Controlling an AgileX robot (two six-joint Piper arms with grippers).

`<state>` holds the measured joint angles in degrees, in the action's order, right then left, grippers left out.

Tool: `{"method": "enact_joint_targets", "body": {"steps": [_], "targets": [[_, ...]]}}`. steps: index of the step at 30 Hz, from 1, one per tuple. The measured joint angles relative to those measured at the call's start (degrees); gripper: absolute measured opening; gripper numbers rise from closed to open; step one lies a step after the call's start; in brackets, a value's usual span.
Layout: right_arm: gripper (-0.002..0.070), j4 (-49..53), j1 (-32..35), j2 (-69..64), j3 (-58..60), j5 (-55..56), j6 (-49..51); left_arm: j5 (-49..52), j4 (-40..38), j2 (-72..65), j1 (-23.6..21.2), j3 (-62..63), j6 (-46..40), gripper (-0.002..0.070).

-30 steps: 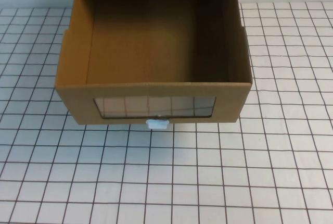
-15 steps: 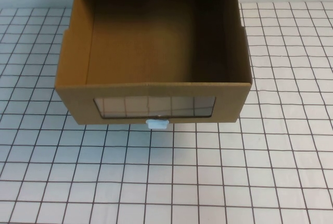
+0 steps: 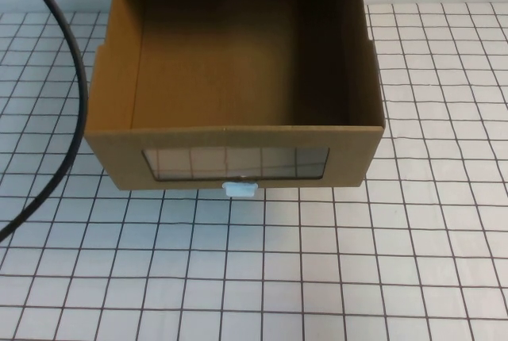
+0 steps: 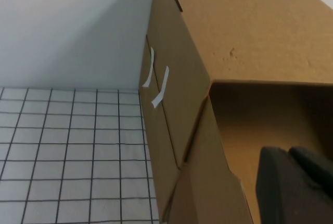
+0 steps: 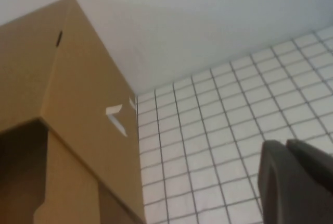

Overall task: Close the shoe box
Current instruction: Press the shoe box with left arm

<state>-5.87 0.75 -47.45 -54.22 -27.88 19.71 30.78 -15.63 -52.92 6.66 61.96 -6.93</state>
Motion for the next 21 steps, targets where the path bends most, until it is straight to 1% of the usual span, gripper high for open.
{"method": "enact_joint_targets", "body": {"steps": [2, 4, 7, 9, 11, 13, 15, 17, 21], "targets": [[-0.0013, -3.76, 0.00, -1.56, 0.00, -1.50, -1.92, 0.27, -1.20, -0.68, 0.00, 0.00, -1.23, -0.0005], [-0.0014, -9.01, 0.00, -3.55, 0.00, -2.50, -8.00, 0.27, -2.73, -1.21, 0.00, 0.09, -2.84, -0.0005], [-0.0014, -21.12, 0.00, -6.44, -1.00, -5.72, -25.19, 0.01, -6.00, -2.21, 0.00, 0.68, -6.99, -0.0005], [-0.0013, -30.82, 0.00, -8.79, -2.94, -9.10, -39.49, 0.01, -8.14, -3.39, 0.00, 2.08, -11.17, -0.0005], [-0.0013, -39.40, -0.40, -11.01, -5.40, -12.50, -50.28, 1.79, -9.48, -5.35, 0.00, 4.38, -15.23, -0.0005], [-0.0013, -44.14, -1.50, -13.62, -8.03, -16.41, -57.90, 5.52, -10.04, -8.24, 0.00, 8.24, -17.94, -0.0005], [-0.0013, -45.90, -3.99, -16.21, -11.06, -19.83, -61.43, 9.53, -10.24, -11.51, 0.00, 13.07, -19.08, -0.0005], [-0.0013, -45.64, -7.48, -18.10, -13.42, -21.84, -62.70, 13.85, -10.37, -15.30, 0.00, 18.09, -19.79, -0.0005], [-0.0013, -41.01, -18.26, -19.58, -15.91, -22.24, -62.97, 23.69, -12.85, -24.61, 0.00, 29.89, -22.09, -0.0005]]}}
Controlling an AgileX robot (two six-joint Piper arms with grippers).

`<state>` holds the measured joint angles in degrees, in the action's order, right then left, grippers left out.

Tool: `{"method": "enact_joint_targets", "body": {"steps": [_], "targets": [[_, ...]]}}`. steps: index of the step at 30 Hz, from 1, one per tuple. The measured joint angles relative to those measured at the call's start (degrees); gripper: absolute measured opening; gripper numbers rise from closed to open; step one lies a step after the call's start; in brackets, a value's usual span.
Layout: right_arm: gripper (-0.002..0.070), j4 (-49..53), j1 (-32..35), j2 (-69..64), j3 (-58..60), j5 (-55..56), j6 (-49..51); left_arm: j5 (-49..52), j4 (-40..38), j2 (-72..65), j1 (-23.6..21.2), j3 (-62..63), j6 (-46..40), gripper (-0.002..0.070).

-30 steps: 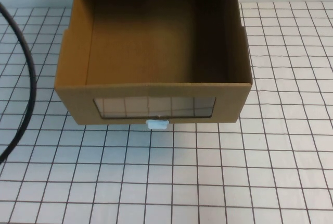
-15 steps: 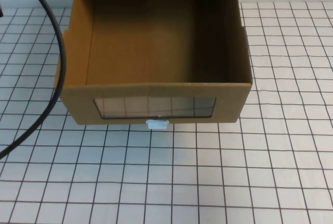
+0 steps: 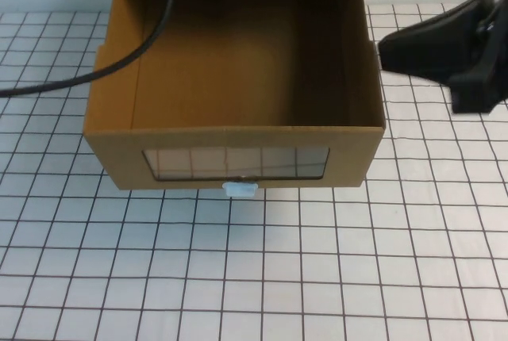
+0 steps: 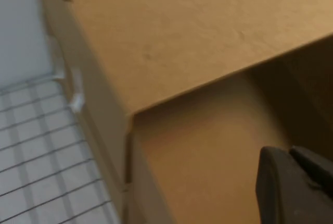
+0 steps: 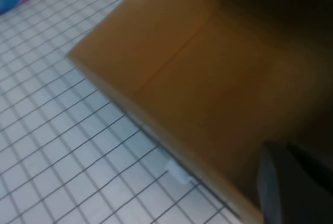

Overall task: Close the shoe box
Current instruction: Press the shoe box with left arm, then close the shoe box with your right arm

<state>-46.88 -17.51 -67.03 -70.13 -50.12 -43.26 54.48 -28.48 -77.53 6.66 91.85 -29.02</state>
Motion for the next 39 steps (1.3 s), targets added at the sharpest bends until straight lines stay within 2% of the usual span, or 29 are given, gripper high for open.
{"method": "enact_joint_targets", "body": {"steps": [2, 6, 10, 15, 28, 39], "targets": [[-0.0013, 3.77, -6.12, -0.08, -0.29, 0.52, 1.58, 5.36, -3.52, -5.01, 0.00, 5.75, -2.00, -0.0005], [-0.0013, 14.17, -15.07, -0.24, -0.55, 1.02, 9.03, 9.96, -10.32, -13.35, 0.00, 14.62, -4.09, -0.0005], [-0.0013, 19.84, -20.15, -1.09, -0.55, 1.17, 15.07, 10.22, -15.08, -20.12, 0.00, 20.94, -4.46, -0.0005], [-0.0013, 19.90, -25.15, -3.48, -0.55, 2.30, 16.42, 8.90, -18.47, -27.38, 0.00, 25.76, -4.69, -0.0005], [-0.0013, 16.57, -33.11, -17.79, -0.59, 8.82, 16.51, 5.81, -20.13, -35.56, 0.00, 26.79, -3.56, -0.0005], [-0.0013, 16.29, -33.79, -27.69, -0.59, 18.88, 16.51, 5.59, -20.52, -35.84, 0.00, 27.02, -3.56, -0.0005]]}}
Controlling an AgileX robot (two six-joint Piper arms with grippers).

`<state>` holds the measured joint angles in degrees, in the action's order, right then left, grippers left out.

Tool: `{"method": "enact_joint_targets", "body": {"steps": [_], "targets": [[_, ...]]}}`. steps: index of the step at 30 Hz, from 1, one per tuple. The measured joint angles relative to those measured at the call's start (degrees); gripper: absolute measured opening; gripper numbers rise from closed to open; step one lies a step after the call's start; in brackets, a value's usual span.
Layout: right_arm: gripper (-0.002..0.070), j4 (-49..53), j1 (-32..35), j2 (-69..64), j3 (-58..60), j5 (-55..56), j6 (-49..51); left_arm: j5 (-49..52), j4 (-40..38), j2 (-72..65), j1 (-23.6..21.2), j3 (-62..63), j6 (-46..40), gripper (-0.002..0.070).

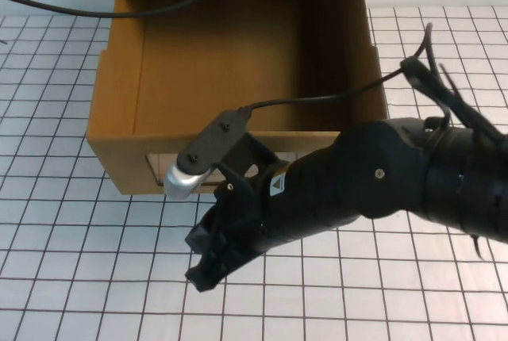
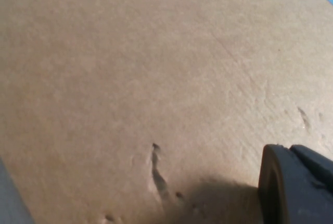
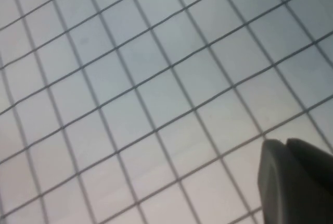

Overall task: Close the shoe box
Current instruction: Close the shoe box with your right arm

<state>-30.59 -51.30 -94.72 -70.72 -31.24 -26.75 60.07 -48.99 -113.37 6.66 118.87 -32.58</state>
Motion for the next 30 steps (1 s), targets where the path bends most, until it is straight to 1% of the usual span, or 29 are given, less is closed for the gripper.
{"method": "enact_joint_targets", "body": {"steps": [3, 8, 13, 30], "targets": [[-0.0013, 0.00, 0.34, -1.07, -0.67, 2.30, 0.00, 0.00, 0.00, 0.00, 0.00, 0.00, 0.00, -0.0005], [-0.0013, -0.84, 3.87, -3.63, -5.08, 2.01, 0.00, 0.00, 0.00, 0.00, 0.00, 0.00, 0.00, -0.0005], [-0.0013, -1.09, 7.96, -7.72, -12.00, 1.94, 0.00, 0.00, 0.00, 0.00, 0.00, 0.00, 0.00, -0.0005], [-0.0013, -0.28, 14.24, -25.91, -36.47, 1.44, -0.10, 0.32, -0.10, 0.00, 0.00, 0.07, 0.00, -0.0005]]}}
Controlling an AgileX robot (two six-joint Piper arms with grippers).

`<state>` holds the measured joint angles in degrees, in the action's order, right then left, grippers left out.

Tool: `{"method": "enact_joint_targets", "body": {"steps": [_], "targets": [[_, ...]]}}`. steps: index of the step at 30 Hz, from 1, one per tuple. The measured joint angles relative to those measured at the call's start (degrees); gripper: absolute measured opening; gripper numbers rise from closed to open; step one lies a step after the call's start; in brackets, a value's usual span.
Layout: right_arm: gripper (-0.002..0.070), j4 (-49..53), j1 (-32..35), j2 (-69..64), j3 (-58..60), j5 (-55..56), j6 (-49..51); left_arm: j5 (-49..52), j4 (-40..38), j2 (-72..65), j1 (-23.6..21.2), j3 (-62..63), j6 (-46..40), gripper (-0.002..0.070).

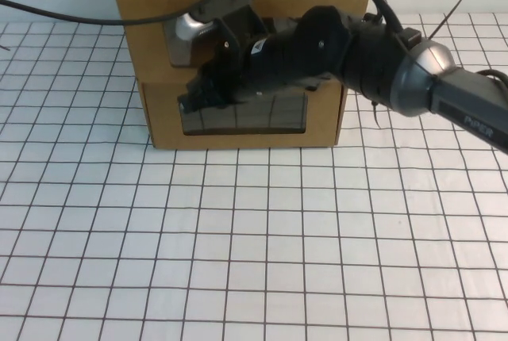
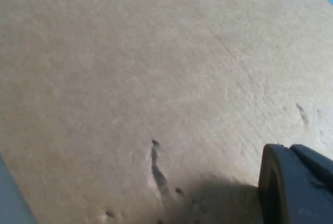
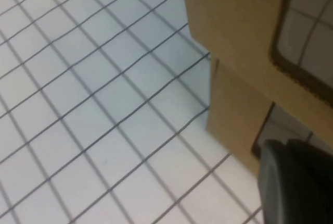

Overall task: Close the shoe box
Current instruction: Close the shoe box with your right arm

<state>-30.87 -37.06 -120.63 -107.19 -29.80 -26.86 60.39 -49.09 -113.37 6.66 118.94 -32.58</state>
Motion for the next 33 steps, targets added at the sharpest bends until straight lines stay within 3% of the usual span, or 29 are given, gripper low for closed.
{"method": "enact_joint_targets", "body": {"steps": [18, 33], "targets": [[-0.0013, 0.76, 0.38, -1.28, -4.17, -2.17, -4.01, 0.71, -0.13, 0.00, 0.00, 0.00, 0.00, -0.0005], [-0.0013, 17.94, -1.78, 3.30, -4.48, -0.59, 5.18, 1.86, -0.33, 0.00, -0.55, 0.13, 0.00, -0.0005]]}}
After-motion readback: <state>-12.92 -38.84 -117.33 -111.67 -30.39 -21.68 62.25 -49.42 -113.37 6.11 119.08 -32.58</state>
